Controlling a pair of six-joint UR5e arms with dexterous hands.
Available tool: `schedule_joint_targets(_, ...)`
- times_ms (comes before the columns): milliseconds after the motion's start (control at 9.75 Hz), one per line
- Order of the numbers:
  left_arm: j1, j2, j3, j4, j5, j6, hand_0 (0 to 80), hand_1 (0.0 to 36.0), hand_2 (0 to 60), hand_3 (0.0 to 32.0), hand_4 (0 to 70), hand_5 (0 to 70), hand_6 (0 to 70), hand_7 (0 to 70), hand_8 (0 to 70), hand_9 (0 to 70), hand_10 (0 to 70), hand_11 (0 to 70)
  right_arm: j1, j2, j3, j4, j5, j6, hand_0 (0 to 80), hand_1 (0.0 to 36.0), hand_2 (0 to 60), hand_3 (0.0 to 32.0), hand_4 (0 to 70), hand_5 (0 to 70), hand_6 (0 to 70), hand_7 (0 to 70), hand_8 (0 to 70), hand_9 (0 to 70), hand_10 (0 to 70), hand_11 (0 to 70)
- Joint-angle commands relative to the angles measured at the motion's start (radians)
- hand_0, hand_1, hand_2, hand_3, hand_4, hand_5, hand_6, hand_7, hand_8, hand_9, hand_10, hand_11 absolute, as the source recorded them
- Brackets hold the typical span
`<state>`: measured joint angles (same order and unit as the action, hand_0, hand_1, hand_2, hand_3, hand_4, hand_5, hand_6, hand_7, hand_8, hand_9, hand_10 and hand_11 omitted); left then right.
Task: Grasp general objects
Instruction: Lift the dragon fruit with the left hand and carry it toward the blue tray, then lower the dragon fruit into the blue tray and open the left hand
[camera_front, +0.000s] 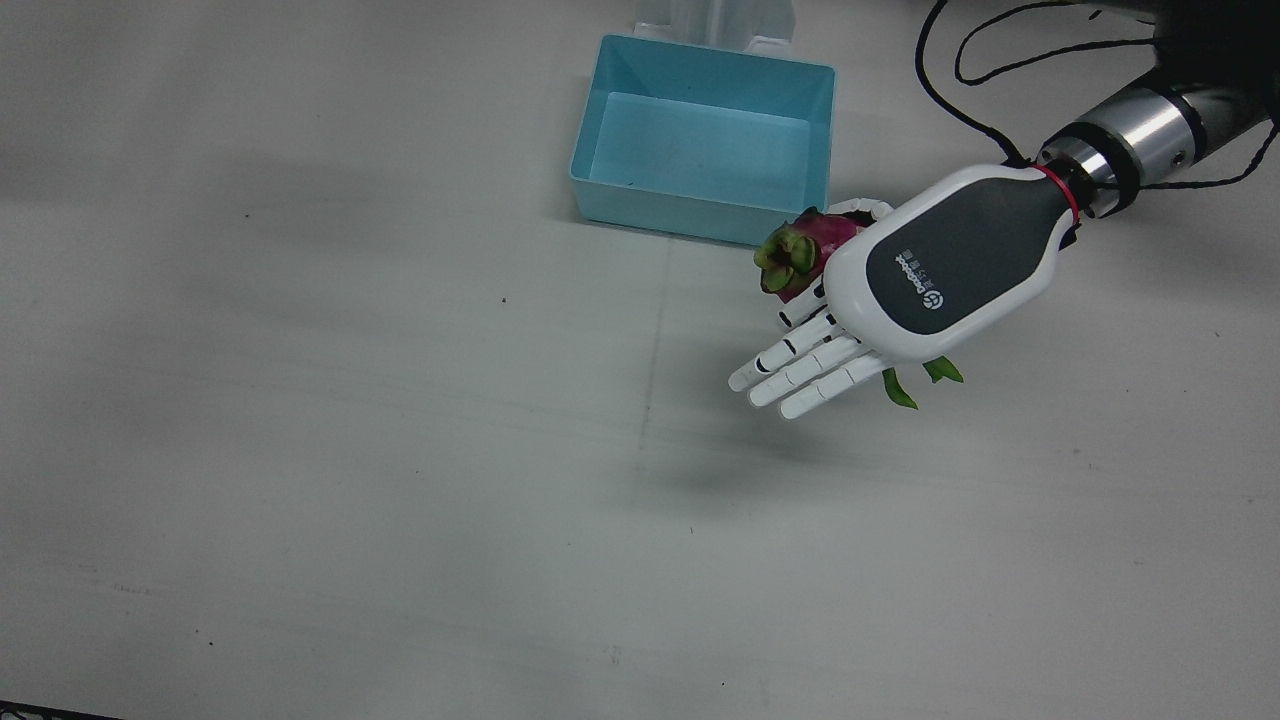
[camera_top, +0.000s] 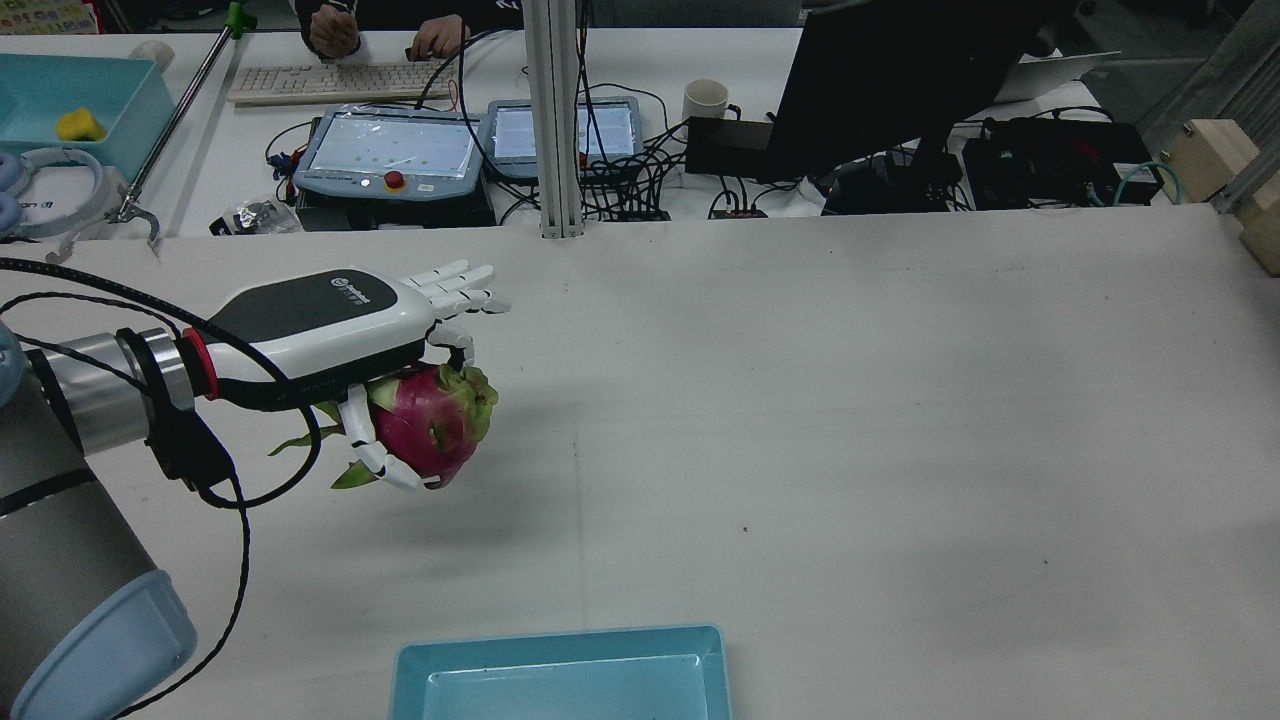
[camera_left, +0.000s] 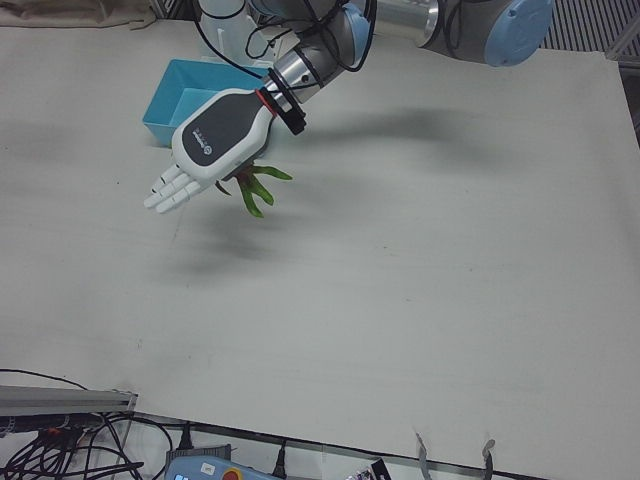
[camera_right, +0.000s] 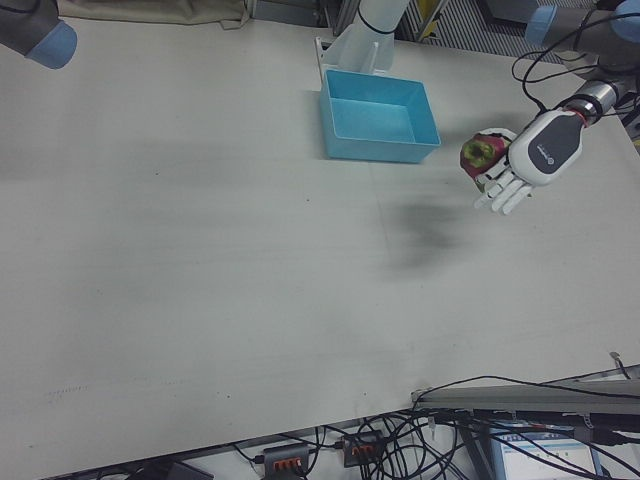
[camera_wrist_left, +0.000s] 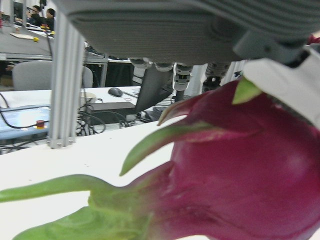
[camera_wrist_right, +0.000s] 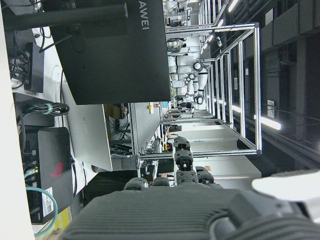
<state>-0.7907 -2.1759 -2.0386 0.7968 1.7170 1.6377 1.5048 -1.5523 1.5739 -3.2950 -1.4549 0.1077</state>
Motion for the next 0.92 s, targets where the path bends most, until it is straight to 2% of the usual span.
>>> schedule_joint_targets(0, 0.166, -0.045, -0.130, 0.097, 0.007, -0.001, 46.7, 32.1, 60.0, 0.0, 51.5, 48.0, 0.0, 18.8, 0.0, 2.3, 0.0, 0.0, 0.000, 0.000, 0.000, 0.000, -0.001, 0.000, 0.0, 0.0, 0.0, 0.0, 0.0, 0.0, 0.0, 0.0, 0.0, 0.0, 0.0, 0.0)
schedule_joint_targets(205, 0.244, -0.053, -0.135, 0.095, 0.000, 0.001, 47.8, 34.0, 60.0, 0.0, 54.0, 49.5, 0.3, 20.8, 0.0, 2.7, 0.0, 0.0, 0.000, 0.000, 0.000, 0.000, -0.001, 0.000, 0.0, 0.0, 0.0, 0.0, 0.0, 0.0, 0.0, 0.0, 0.0, 0.0, 0.0, 0.0)
schedule_joint_targets(308, 0.290, -0.054, -0.137, 0.084, -0.002, 0.007, 48.2, 33.7, 60.0, 0.0, 54.6, 49.8, 0.3, 21.0, 0.0, 2.8, 0.0, 0.0, 0.000, 0.000, 0.000, 0.000, 0.001, 0.000, 0.0, 0.0, 0.0, 0.0, 0.0, 0.0, 0.0, 0.0, 0.0, 0.0, 0.0, 0.0)
schedule_joint_targets(410, 0.332, -0.054, -0.138, 0.084, -0.026, 0.011, 48.5, 32.8, 60.0, 0.0, 50.9, 48.9, 0.0, 19.7, 0.0, 2.5, 0.0, 0.0, 0.000, 0.000, 0.000, 0.000, 0.001, 0.000, 0.0, 0.0, 0.0, 0.0, 0.0, 0.0, 0.0, 0.0, 0.0, 0.0, 0.0, 0.0)
schedule_joint_targets(615, 0.384, -0.053, -0.140, 0.085, -0.049, 0.016, 49.1, 32.0, 60.0, 0.0, 49.7, 48.4, 0.0, 19.0, 0.0, 2.4, 0.0, 0.0, 0.000, 0.000, 0.000, 0.000, -0.001, 0.001, 0.0, 0.0, 0.0, 0.0, 0.0, 0.0, 0.0, 0.0, 0.0, 0.0, 0.0, 0.0)
schedule_joint_targets(718, 0.401, -0.050, -0.140, 0.085, -0.050, 0.016, 50.7, 29.7, 60.0, 0.0, 47.0, 46.7, 0.0, 16.8, 0.0, 1.9, 0.0, 0.0, 0.000, 0.000, 0.000, 0.000, -0.001, 0.001, 0.0, 0.0, 0.0, 0.0, 0.0, 0.0, 0.0, 0.0, 0.0, 0.0, 0.0, 0.0)
schedule_joint_targets(821, 0.410, -0.042, -0.140, 0.085, -0.051, 0.016, 52.5, 27.1, 47.5, 0.0, 44.6, 45.2, 0.0, 16.1, 0.0, 1.8, 0.0, 0.0, 0.000, 0.000, 0.000, 0.000, -0.001, 0.001, 0.0, 0.0, 0.0, 0.0, 0.0, 0.0, 0.0, 0.0, 0.0, 0.0, 0.0, 0.0)
